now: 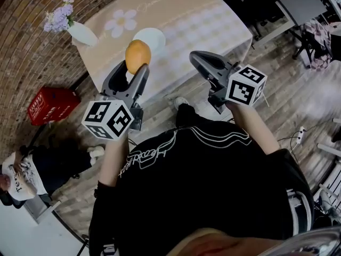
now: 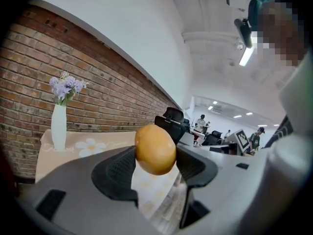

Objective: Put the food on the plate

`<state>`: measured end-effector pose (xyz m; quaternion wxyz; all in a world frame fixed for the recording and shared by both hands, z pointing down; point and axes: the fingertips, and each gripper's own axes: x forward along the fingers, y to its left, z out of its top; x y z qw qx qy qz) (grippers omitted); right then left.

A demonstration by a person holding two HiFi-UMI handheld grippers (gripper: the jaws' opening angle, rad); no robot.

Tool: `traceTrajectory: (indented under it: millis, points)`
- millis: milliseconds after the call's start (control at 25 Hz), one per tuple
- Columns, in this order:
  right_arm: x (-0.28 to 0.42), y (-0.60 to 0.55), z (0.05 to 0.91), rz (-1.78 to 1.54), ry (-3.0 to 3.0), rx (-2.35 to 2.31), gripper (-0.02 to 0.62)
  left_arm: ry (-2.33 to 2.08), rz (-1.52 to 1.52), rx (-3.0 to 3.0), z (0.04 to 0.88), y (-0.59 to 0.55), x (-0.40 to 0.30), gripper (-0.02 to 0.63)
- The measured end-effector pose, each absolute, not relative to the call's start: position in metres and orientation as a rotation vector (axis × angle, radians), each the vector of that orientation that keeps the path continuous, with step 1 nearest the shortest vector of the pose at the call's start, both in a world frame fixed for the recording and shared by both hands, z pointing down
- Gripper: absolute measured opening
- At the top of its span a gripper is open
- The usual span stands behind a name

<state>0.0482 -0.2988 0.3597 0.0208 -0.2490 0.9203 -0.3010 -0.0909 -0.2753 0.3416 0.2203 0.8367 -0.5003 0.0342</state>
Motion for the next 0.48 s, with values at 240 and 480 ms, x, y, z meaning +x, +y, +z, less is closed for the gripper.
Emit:
traceTrajectory:
  millis: [240,480]
  points:
    - [0.042,-0.340,0.373,-0.991,2.842,-0.761,-0.003,-1.396,0.126,2.309,0.359,-0.322,-0.100,0.252]
    - [0.044,-0.371,0.390,-1.026,2.847,-0.783,-0.003,-1.465,0.223,2.294,0.383,-0.371,-0.111,0.252]
